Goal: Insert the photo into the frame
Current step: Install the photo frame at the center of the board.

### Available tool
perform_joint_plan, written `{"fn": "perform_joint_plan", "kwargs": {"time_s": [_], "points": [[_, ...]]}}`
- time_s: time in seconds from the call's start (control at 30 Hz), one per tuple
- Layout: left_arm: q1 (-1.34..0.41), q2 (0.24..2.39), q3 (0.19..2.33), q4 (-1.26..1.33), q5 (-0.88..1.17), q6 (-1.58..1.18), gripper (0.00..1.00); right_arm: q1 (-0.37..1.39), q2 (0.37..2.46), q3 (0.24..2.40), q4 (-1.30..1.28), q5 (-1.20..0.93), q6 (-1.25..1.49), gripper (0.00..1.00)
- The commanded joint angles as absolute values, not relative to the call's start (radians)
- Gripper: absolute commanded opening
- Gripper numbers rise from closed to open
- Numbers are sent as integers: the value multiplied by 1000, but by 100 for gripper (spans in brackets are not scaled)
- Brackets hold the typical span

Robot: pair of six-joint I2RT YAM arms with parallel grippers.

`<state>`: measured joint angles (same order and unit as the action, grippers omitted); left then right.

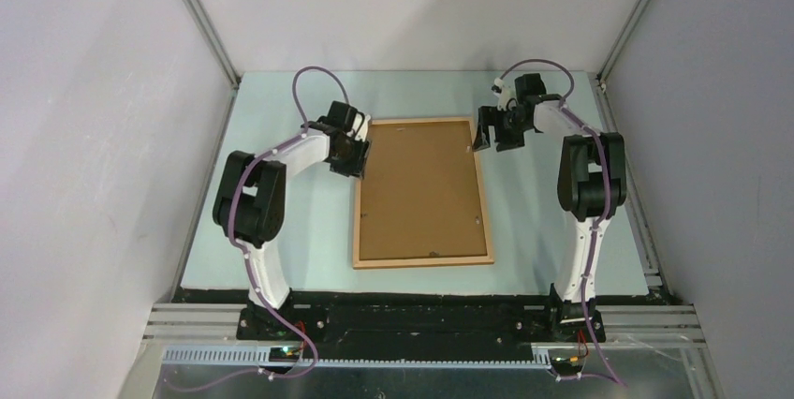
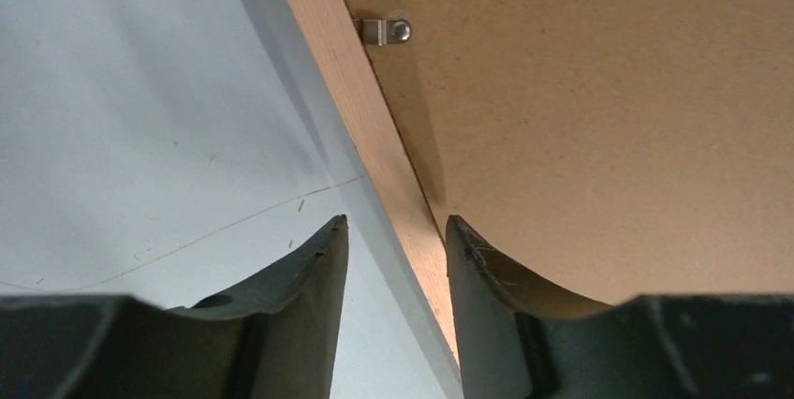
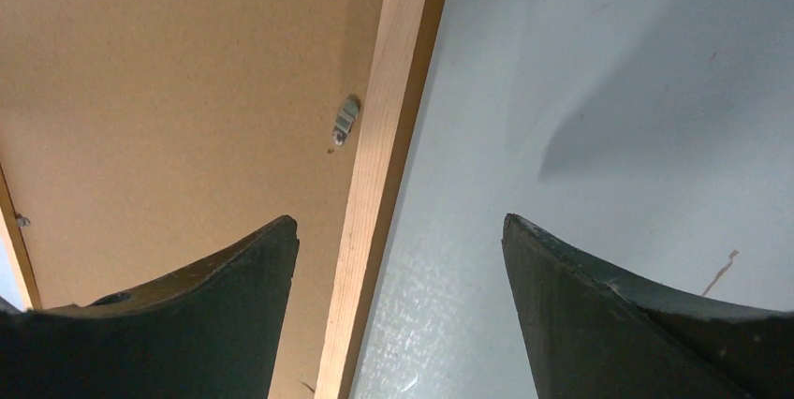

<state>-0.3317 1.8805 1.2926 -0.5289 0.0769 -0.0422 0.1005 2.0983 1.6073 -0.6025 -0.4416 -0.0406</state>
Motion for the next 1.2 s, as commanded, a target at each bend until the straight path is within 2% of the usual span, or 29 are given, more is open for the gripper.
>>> {"fn": "perform_joint_plan", "kwargs": {"time_s": [0.0,0.2,0.47,0.83,1.17], "points": [[-319,1903,1314,-487,80,-71,47,102,2136,1680,-605,-424,-19,84],[-318,1911,1293,-474,118,-88,35,116,2192,1744,-603,-402,-5,84],[-317,1914,1269,-470,164,-103,28,149,2250,1820,-637,-355,28,83],[-316,1916,1257,-467,192,-117,25,206,2295,1898,-699,-250,40,78],[-315,1914,1258,-467,201,-122,24,242,2302,1903,-725,-148,23,65]]}}
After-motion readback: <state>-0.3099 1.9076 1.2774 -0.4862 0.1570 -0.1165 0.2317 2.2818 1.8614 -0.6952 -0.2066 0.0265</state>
